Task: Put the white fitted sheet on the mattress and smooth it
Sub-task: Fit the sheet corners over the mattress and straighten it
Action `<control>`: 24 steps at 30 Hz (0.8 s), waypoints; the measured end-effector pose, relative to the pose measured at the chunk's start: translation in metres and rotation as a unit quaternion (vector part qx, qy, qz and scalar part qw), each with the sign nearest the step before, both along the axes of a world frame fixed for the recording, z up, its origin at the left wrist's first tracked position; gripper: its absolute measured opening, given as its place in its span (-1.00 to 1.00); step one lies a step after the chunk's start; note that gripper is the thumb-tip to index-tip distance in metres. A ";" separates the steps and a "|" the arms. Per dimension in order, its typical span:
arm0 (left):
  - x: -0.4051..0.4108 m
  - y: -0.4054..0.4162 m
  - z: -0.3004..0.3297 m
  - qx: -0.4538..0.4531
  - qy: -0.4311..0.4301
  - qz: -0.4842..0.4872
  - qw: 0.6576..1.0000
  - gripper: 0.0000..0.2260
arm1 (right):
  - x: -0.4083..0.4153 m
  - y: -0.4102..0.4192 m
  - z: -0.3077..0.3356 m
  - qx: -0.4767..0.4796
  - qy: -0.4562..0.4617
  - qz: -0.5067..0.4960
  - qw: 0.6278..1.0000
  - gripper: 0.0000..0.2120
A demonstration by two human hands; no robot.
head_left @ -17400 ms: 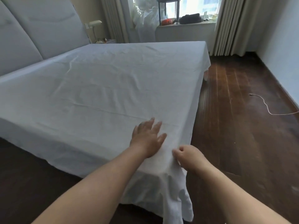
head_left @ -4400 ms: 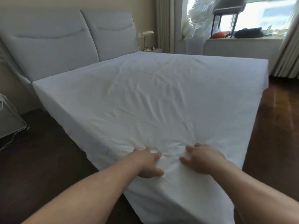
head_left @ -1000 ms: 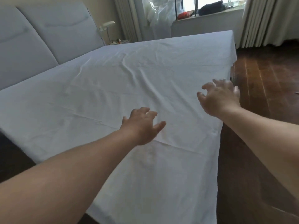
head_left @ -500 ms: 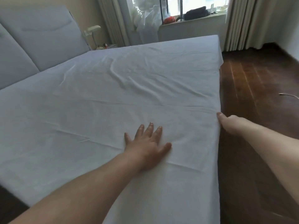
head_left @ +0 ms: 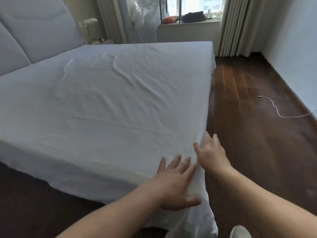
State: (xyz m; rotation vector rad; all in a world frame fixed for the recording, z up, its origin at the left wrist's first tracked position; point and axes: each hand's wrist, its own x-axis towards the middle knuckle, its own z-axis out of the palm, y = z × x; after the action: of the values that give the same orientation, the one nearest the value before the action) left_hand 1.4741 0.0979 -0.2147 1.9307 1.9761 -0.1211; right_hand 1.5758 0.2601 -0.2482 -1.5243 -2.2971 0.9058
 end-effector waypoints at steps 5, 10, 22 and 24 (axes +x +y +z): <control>-0.008 -0.033 0.013 0.231 -0.065 0.110 0.965 -0.65 | 0.026 -0.067 -0.001 0.051 -0.059 0.233 0.969 -0.35; -0.021 -0.087 -0.013 -0.047 0.047 0.087 0.994 -0.05 | 0.057 -0.078 0.002 -0.054 -0.106 0.197 0.973 -0.22; -0.008 -0.097 -0.025 0.016 -0.140 0.189 0.972 -0.71 | 0.055 -0.117 0.010 -0.139 -0.043 0.127 0.981 -0.35; 0.001 -0.093 -0.032 -0.034 -0.134 0.145 0.980 -0.63 | 0.054 -0.114 0.006 -0.146 -0.079 0.127 0.978 -0.39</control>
State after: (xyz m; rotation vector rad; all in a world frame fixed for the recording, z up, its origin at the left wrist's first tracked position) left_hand 1.4753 0.0054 -0.2462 1.5066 2.0121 0.1407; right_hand 1.6300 0.1459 -0.2421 -1.4768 -2.6117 1.2815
